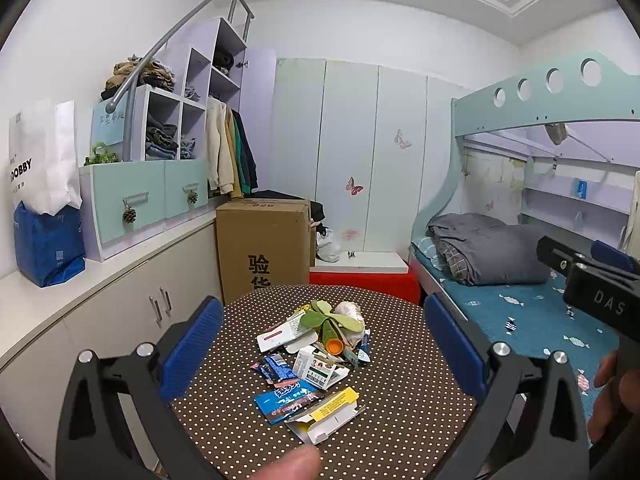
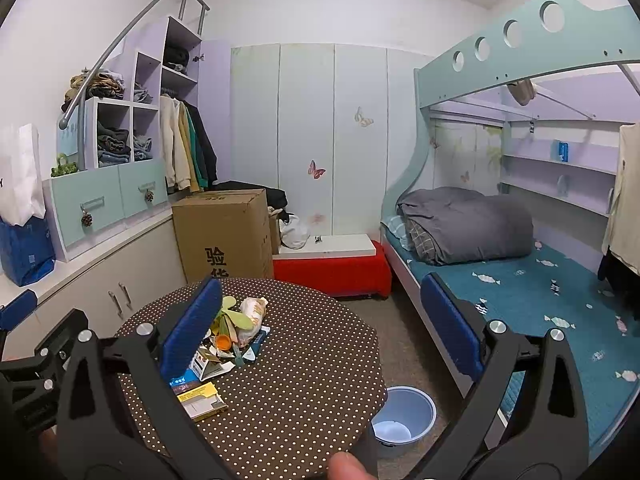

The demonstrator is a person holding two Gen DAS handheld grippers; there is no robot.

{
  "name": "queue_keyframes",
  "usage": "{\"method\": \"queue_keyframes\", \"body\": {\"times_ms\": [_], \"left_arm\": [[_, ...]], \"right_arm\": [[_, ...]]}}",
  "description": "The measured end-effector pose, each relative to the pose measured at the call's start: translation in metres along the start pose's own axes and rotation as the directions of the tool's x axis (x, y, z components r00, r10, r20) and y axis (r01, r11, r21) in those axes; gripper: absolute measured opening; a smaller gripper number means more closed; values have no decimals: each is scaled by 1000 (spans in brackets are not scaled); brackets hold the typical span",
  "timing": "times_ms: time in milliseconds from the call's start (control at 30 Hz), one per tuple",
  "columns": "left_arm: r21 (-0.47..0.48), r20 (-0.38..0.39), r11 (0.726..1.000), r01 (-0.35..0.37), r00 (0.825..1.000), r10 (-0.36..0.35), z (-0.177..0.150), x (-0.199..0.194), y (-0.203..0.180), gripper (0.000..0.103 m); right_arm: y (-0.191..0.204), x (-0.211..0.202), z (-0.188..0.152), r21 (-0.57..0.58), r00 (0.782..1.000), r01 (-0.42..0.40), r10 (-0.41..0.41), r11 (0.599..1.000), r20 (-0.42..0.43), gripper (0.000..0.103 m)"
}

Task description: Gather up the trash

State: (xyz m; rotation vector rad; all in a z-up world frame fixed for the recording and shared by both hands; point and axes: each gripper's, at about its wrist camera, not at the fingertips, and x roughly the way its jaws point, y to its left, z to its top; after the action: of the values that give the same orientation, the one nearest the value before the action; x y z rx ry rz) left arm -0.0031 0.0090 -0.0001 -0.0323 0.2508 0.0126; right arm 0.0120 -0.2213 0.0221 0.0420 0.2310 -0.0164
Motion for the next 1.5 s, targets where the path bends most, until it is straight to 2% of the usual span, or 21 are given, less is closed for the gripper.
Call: {"method": "queue_keyframes", "body": {"times_ms": [600, 900, 1000, 1067, 1133, 1267, 1300, 1400, 1500], "left_arm": [[-3, -36, 1000, 3, 999, -3, -8, 12, 2, 99], [-23, -128, 1000, -11, 992, 8, -27, 46, 12, 99], [-18, -183, 998, -61, 981, 57, -38, 67, 24, 99], [-22, -217, 995, -96, 972, 89, -43, 79, 33, 99], [-36, -258, 990, -137, 958, 124, -50, 93, 50, 99], [-49, -310, 979, -197, 935, 172, -62, 112, 76, 99], [-51, -320, 977, -206, 930, 179, -65, 116, 81, 99], [-62, -355, 973, -222, 916, 186, -75, 128, 95, 99], [-69, -375, 970, -234, 907, 192, -82, 136, 105, 99]], "right_arm": [[0, 12, -6, 4, 999, -5, 5, 1000, -32, 97], [3, 47, -26, 4, 990, -34, 34, 999, -134, 97], [6, 70, -42, -1, 976, -58, 56, 998, -208, 97], [13, 89, -54, 0, 958, -97, 93, 995, -271, 97], [25, 109, -70, -9, 930, -148, 136, 989, -342, 97], [59, 137, -107, -45, 858, -268, 217, 962, -466, 97], [70, 143, -117, -57, 834, -305, 238, 951, -498, 97], [97, 153, -140, -74, 778, -388, 283, 919, -561, 97], [113, 160, -150, -63, 745, -424, 308, 903, -592, 97]]}}
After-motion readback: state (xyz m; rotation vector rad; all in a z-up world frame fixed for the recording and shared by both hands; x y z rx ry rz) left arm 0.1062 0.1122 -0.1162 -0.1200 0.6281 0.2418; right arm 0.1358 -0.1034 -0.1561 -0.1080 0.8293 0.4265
